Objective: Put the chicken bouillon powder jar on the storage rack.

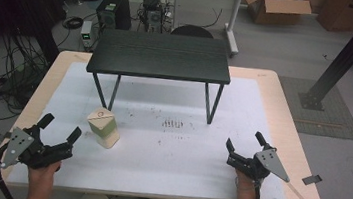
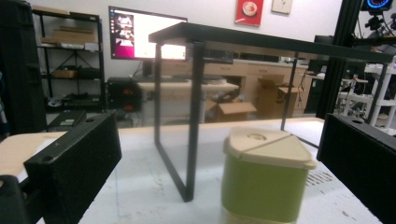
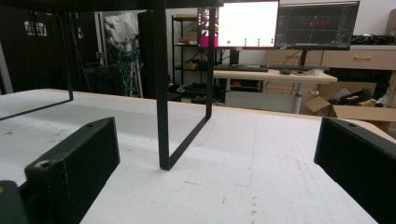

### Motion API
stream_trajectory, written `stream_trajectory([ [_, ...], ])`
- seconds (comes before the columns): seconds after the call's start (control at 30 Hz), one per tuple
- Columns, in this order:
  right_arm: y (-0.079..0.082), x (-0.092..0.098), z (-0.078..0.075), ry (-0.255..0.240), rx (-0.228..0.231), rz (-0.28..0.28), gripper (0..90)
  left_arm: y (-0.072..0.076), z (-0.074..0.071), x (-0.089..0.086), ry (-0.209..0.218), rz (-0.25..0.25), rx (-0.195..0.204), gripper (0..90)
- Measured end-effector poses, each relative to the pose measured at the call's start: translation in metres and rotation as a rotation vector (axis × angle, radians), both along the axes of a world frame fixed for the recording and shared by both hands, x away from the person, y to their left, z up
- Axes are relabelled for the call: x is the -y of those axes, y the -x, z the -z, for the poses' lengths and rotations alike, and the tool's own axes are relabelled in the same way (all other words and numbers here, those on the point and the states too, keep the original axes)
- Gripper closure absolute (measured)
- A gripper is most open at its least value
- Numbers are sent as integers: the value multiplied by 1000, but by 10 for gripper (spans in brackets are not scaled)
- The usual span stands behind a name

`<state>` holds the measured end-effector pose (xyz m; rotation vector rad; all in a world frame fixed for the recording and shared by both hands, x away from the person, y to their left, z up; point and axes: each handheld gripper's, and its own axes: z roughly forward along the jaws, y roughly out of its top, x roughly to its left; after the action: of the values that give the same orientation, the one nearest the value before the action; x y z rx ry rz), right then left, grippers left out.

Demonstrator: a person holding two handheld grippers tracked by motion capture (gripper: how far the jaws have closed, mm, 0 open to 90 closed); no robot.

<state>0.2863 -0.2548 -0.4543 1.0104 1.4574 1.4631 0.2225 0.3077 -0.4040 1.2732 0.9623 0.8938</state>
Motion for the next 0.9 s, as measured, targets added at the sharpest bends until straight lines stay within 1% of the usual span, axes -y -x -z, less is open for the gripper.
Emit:
stream_trajectory([
  [0.23, 0, 0, 0, 0, 2, 0, 0, 2, 2, 13, -6, 17, -9, 2],
  [0.37, 0, 0, 0, 0, 1, 0, 0, 1, 6, 21, -14, 20, -20, 2],
  [0.43, 0, 0, 0, 0, 1, 0, 0, -1, 10, 24, -13, 29, -33, 2],
  [0.47, 0, 0, 0, 0, 1, 0, 0, -1, 10, 24, -13, 29, -33, 2],
  [0.57, 0, 0, 0, 0, 2, 0, 0, -3, 12, 29, -34, 37, -45, 2],
  [0.6, 0, 0, 0, 0, 3, 0, 0, -3, 12, 29, -34, 37, -45, 2],
  [0.63, 0, 0, 0, 0, 3, 0, 0, -6, 14, 32, -42, 42, -59, 2],
  [0.7, 0, 0, 0, 0, 3, 0, 0, -7, 15, 33, -43, 44, -63, 2],
  [0.73, 0, 0, 0, 0, 4, 0, 0, -10, 17, 36, -46, 46, -74, 2],
  [0.9, 0, 0, 0, -1, 5, 0, 0, -14, 20, 41, -62, 47, -84, 2],
])
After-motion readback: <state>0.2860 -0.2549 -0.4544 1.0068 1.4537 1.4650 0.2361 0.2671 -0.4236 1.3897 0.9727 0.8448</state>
